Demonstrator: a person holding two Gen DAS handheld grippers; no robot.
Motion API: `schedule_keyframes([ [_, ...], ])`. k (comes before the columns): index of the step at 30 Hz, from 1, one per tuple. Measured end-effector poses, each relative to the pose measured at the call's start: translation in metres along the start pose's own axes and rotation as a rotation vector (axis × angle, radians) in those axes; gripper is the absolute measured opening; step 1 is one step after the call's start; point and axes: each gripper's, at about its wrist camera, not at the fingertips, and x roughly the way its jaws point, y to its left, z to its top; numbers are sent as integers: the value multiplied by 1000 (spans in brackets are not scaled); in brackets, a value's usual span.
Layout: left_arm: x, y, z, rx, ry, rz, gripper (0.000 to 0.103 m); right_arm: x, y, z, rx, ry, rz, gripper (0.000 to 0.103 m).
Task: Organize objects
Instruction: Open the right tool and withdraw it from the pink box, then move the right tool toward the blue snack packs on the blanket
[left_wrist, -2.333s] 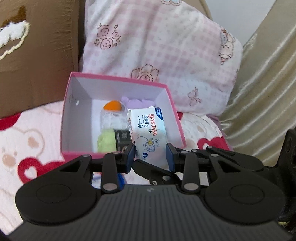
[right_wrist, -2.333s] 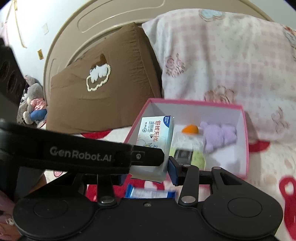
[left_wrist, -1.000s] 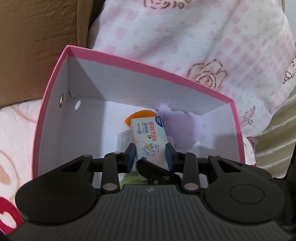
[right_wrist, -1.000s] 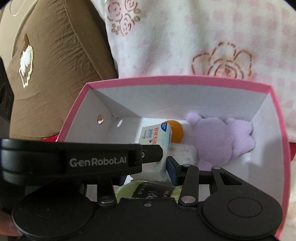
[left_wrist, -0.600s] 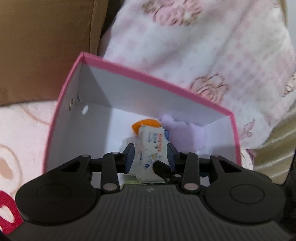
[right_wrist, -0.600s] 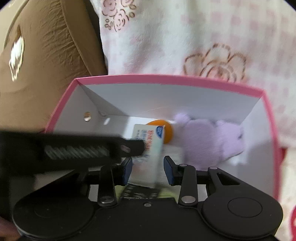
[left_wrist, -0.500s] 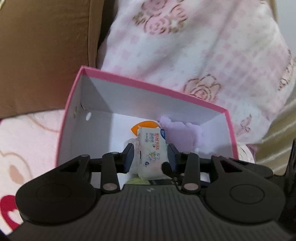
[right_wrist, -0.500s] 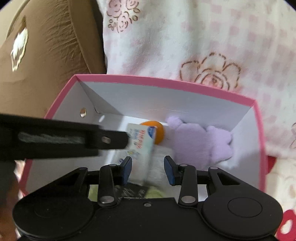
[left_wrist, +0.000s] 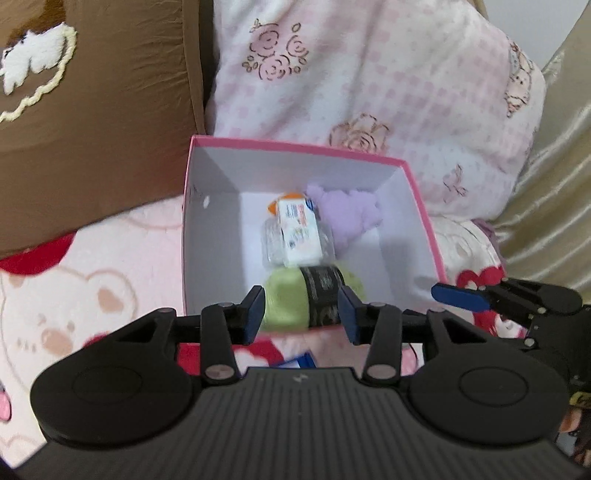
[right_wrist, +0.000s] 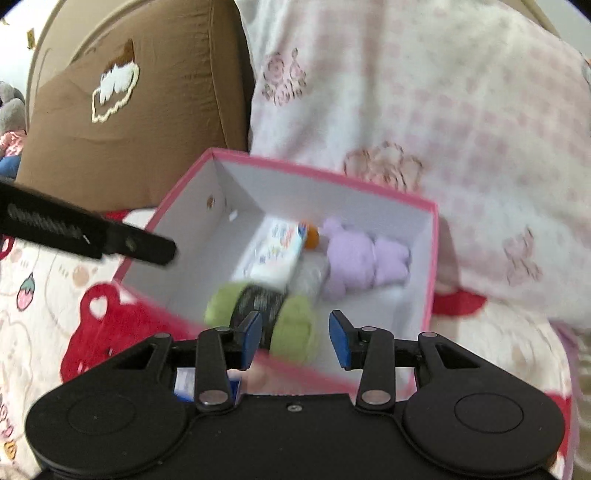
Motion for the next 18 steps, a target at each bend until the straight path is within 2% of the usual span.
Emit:
schedule_keyframes([
  [4,-26,-5,-14,14,15,-29,43,-22,7,-17,0,2,5,46],
  [6,-42,-7,-26,51,35,-49,47,-36,10,-25,4,-6,11,46],
  [8,-59,-7,-39,73,24,-32,48,-50,12,-31,4,-19,12,46],
  [10,-77,-5,-53,94,23,-53,49,-64,15,-35,-9,-36,13,47],
  [14,-101,-1,-71,100,13,-62,51,-86,14,-40,39,-34,54,51],
  [18,-117,-1,-83,105,1,-69,53,-111,27,-49,1,-68,47,61],
])
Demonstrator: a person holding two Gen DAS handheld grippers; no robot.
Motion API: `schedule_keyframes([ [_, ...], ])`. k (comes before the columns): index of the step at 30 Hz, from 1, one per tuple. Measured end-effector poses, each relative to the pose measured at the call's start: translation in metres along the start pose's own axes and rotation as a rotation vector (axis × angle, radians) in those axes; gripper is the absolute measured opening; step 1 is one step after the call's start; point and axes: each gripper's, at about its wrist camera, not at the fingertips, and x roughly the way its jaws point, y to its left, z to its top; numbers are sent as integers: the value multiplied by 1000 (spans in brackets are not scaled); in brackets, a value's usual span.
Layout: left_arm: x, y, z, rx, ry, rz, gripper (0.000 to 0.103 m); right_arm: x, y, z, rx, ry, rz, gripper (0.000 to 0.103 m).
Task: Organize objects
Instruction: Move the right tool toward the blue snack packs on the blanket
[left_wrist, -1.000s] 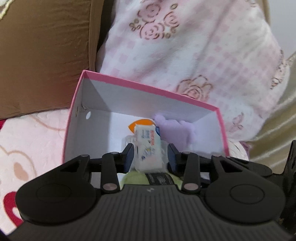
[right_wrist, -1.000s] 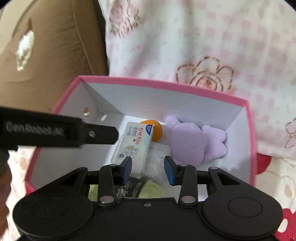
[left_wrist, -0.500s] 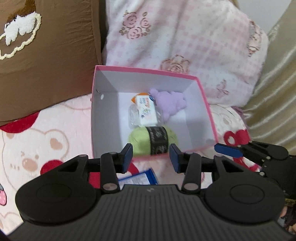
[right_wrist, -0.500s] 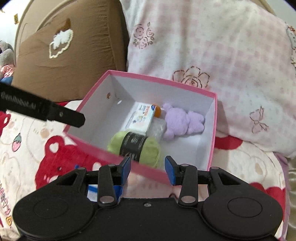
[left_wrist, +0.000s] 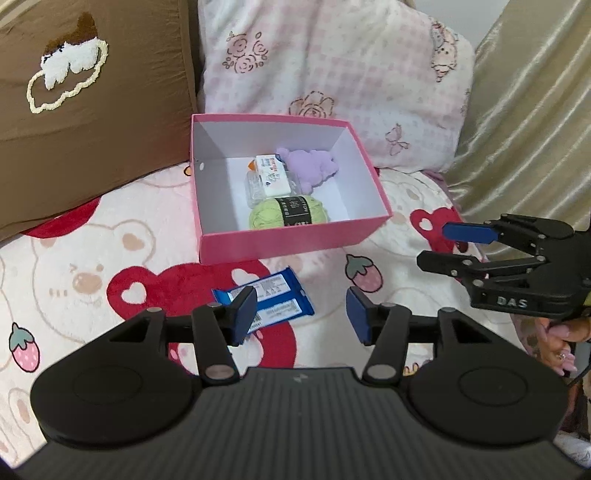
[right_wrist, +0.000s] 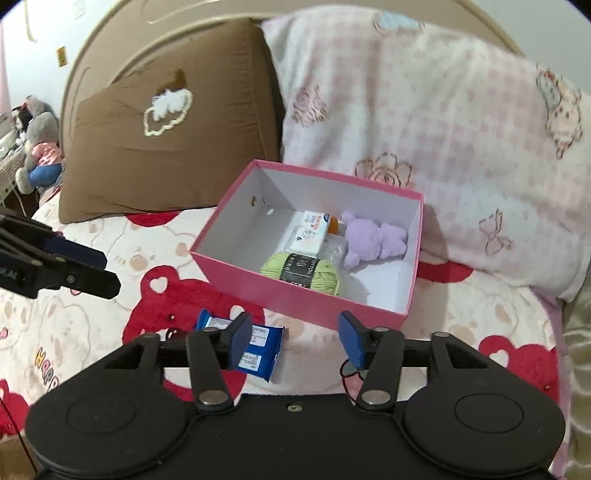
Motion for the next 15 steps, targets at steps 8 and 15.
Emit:
schedule_keyframes([
  [8,-18,-2,-22,0,-31,10,59,-41,20,-15,-23,-64,97,83],
  [15,-22,-12,-34,16,-28,5,62,-52,26,-30,-4,-67,119,91],
])
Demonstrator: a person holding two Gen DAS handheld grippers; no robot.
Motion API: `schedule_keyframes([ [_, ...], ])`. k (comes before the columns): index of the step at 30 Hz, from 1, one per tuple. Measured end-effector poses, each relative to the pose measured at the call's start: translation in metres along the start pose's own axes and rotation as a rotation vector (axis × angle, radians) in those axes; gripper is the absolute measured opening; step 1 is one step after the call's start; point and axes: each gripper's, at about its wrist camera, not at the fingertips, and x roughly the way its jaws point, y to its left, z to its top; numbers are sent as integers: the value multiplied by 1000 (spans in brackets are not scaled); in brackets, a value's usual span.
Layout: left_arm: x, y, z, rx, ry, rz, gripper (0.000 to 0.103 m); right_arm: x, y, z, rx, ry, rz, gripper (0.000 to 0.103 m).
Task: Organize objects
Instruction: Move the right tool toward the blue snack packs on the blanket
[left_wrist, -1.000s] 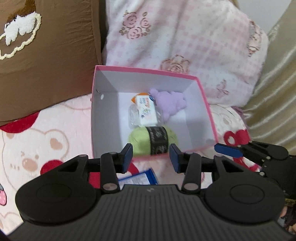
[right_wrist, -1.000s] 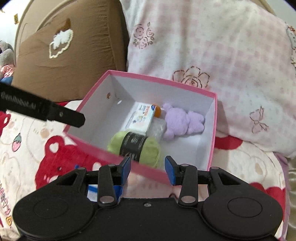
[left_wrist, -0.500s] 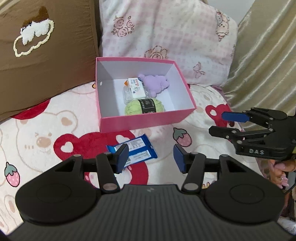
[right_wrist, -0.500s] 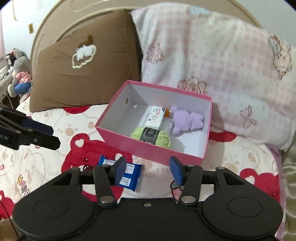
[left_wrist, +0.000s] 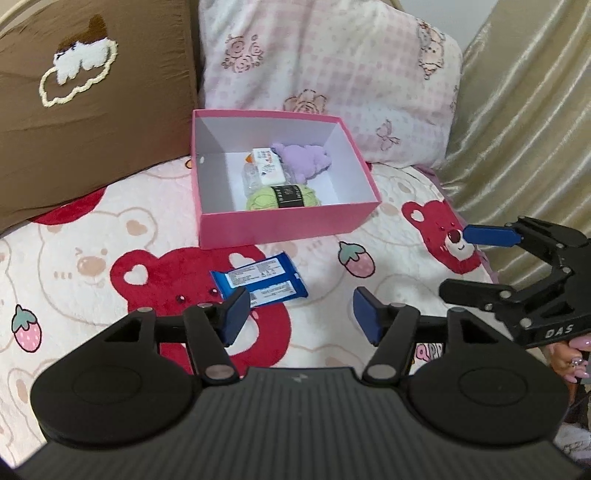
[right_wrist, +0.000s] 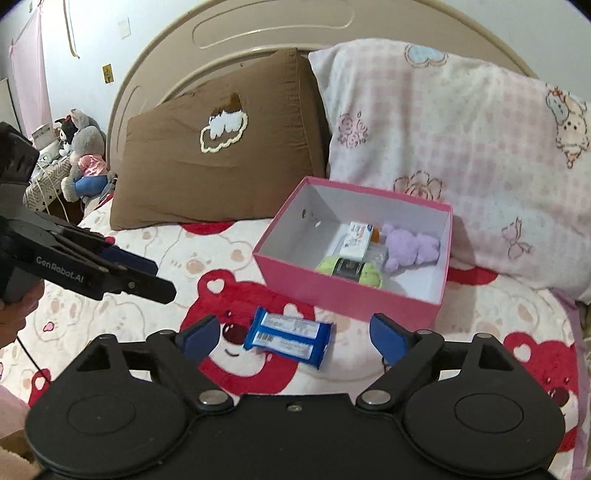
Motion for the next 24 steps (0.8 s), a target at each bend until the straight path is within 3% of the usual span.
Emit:
schedule_keyframes([
  [12,22,-9,-2,3,40,-6,84,10,-1,-37,32,15,-51,94],
  [19,47,-13,-11,-17,63,14,88,25,-5,-45,-4,28,-102,94],
  [24,54,-10,-24,-67,43,-21,91,32,-16,-54,37,16,-6,94],
])
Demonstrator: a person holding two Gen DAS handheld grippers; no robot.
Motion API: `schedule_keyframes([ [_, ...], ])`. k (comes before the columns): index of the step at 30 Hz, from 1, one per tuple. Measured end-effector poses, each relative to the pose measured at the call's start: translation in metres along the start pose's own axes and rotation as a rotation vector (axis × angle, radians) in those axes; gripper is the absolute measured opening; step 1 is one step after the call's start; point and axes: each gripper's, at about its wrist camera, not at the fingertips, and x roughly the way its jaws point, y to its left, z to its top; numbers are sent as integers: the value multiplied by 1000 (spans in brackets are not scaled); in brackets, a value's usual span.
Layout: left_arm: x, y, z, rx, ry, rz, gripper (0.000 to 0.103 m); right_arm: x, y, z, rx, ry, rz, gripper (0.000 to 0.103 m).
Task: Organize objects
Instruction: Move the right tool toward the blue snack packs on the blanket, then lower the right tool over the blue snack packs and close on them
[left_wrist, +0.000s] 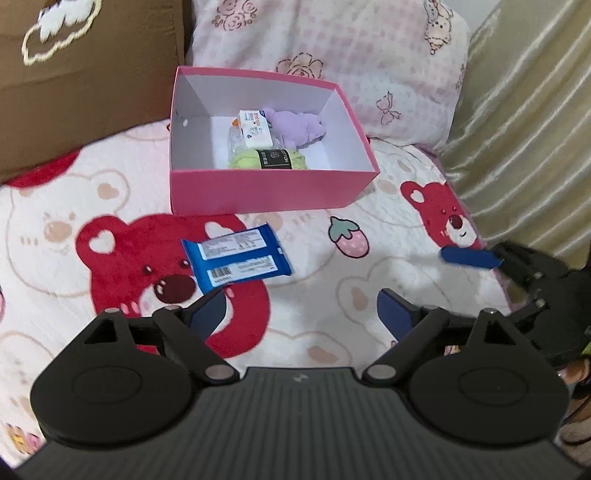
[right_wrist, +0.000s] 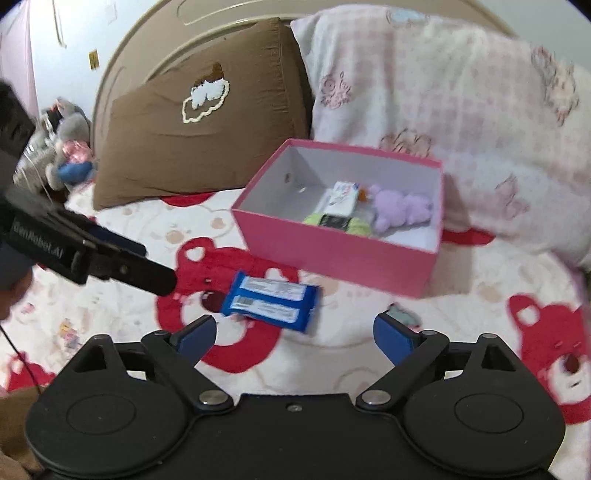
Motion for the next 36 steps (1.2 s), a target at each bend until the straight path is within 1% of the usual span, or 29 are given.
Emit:
schedule_keyframes([
  [2,5,4,-3,-15,-12,-4,92,6,-1,-4,5,5,56,94],
  [3,8,6,-4,-16,-16,-2,92,9,0,-7,-8,7,66,94],
  [7,22,12,-8,-11,-44,22,92,26,7,-16,-79,-3,69,94],
  [9,32,17,-11,-21,-30,29,92,38,7,-19,-84,-6,97,94],
  [11,44,20,-15,-20,-6,60,90,52,7,-20,-87,3,121,94],
  [15,59,25,-24,-1,-2,106,89,83,4,-18,-51,77,205,94],
  [17,64,29,-26,-5,-29,129,88,94,2,-18,-9,88,220,94],
  [19,65,35,-27,-20,-75,149,87,106,-1,-18,19,114,210,94],
  [21,68,42,-26,-43,-115,164,85,118,-3,-17,36,135,182,94],
  [23,71,49,-25,-75,-129,162,83,129,-7,-16,56,160,155,94],
  [25,77,57,-25,-105,-137,156,82,144,-18,-14,107,205,119,94],
  [26,80,60,-25,-114,-142,157,81,149,-24,-13,139,214,104,94],
  [29,89,67,-27,-129,-164,160,77,159,-43,-14,232,199,90,93],
  [30,91,70,-28,-140,-176,157,72,162,-50,-14,271,194,95,92],
  [31,94,73,-28,-152,-186,154,64,165,-55,-16,312,187,103,91],
  [33,100,78,-30,-174,-202,137,62,169,-63,-19,369,164,108,85],
  [34,103,80,-31,-178,-210,125,62,172,-65,-21,387,153,101,84],
  [36,106,84,-35,-180,-242,83,62,175,-63,-24,378,121,93,79],
])
